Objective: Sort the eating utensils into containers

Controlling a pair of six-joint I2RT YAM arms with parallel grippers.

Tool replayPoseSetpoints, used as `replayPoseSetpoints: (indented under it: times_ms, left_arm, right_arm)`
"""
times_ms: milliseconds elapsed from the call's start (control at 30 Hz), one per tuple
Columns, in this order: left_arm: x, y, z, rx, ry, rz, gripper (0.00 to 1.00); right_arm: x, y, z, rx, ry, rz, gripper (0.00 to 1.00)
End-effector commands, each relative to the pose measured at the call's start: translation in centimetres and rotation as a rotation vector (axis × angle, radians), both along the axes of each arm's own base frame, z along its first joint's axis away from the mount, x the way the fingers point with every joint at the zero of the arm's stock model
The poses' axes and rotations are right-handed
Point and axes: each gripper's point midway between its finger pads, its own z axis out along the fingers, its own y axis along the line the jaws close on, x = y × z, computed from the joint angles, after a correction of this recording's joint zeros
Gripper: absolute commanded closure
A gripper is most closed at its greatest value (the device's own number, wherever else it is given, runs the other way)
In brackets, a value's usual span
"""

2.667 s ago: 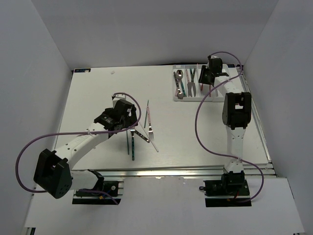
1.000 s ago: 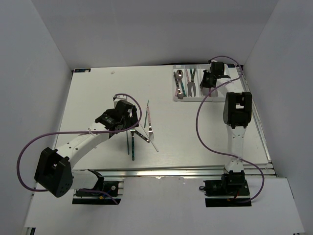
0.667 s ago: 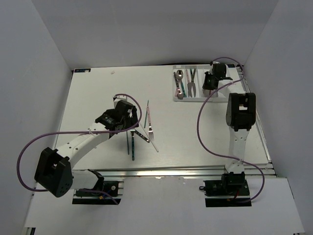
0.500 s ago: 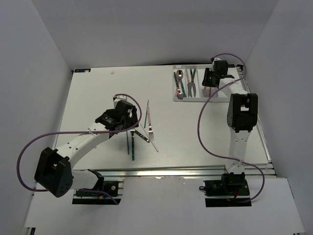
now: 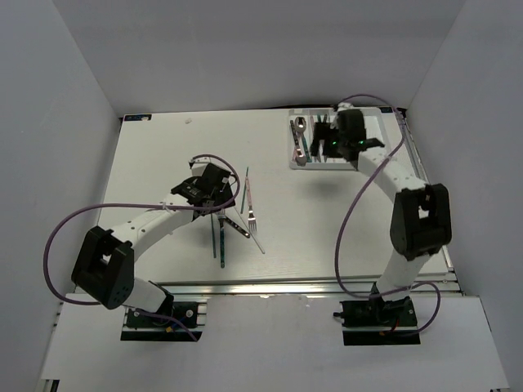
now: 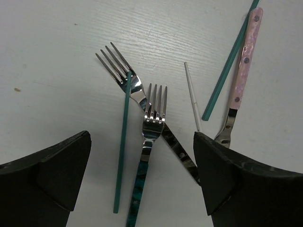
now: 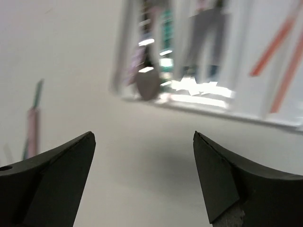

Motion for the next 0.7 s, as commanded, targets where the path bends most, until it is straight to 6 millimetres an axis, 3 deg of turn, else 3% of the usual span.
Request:
replayPoseSetpoints:
  times_ms: [0,33,100,133,233,333,467,600,667]
  left_arm:
    - [0.3,-1.0,-0.4,-0.082,-0.002,0.056,0.02]
    - [0.1,-0.9,-0.7,-0.094,0.003,0.081,0.02]
    - [-0.1,0.1,-0.5,-0.068,-0.01,0.128,0.02]
    - [-0.6,0.9,0.1,-0.058,-0.02,0.168,0.02]
    - [-0.8,4.6,2.5,0.029,-0.118,0.314,0.02]
    - [-1.2,7.4,4.3,0.118,-0.157,0.373,0.02]
    - [-1.6,8.6,6.5,0.149,-0.185,0.35,0.02]
    - [-1.7,8.1,7.3,0.166,-0.181,0.245,0.02]
    - [-1.8,8.3,7.3,0.202,-0.173,0.205,0.02]
  right_arm:
    - [-5.6,7.9,1.2,0.024,-0.031,0.152,0.12]
    - [-8.7,10.9,0.2,0.02,-0.002,0.233,0.12]
    - [-11.5,13.3,-0.8,0.024,0.02,0.297,0.17]
    - [-13.9,15.2,-1.5,0.013,0.037,0.348,0.19]
    - [-18.2,17.9,-3.3,-0.033,0.085,0.426,0.3]
    - [-21.9,19.5,-5.4,-0.107,0.129,0.485,0.34]
    - [-24.7,20.9,-6.8,-0.146,0.165,0.532,0.4]
    - [-27.2,22.8,-8.1,-0.191,0.189,0.593,0.41]
    - [-27.8,22.7,-9.8,-0.236,0.223,0.597,0.44]
